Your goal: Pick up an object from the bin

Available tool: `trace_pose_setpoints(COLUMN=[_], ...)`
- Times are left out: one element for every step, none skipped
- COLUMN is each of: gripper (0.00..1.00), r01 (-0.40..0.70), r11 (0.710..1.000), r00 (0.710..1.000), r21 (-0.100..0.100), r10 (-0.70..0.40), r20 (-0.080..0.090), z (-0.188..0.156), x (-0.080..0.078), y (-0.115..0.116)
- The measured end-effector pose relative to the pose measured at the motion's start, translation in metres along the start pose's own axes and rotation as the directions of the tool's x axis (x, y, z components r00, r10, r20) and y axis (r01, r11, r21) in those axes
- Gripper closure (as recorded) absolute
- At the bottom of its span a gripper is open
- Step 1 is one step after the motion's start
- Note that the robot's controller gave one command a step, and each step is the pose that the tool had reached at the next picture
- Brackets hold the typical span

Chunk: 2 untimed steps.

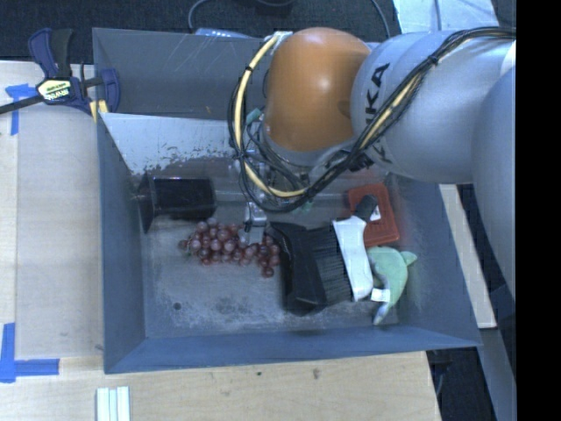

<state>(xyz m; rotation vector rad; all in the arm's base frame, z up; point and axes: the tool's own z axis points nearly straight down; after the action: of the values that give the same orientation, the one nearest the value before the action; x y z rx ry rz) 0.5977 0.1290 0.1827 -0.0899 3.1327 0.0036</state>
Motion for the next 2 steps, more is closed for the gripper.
trace_pose_setpoints(gripper=[0.00, 1.00], r01=[0.002, 0.081], r11=[1.000, 0.997], r00=[1.000, 0.997], r21=[0.000, -0.001], r10=[-0.002, -0.081], r20=[0.000, 0.002], z=[0.057, 0.095], x=[0.010, 0.022], y=[0.000, -0.004])
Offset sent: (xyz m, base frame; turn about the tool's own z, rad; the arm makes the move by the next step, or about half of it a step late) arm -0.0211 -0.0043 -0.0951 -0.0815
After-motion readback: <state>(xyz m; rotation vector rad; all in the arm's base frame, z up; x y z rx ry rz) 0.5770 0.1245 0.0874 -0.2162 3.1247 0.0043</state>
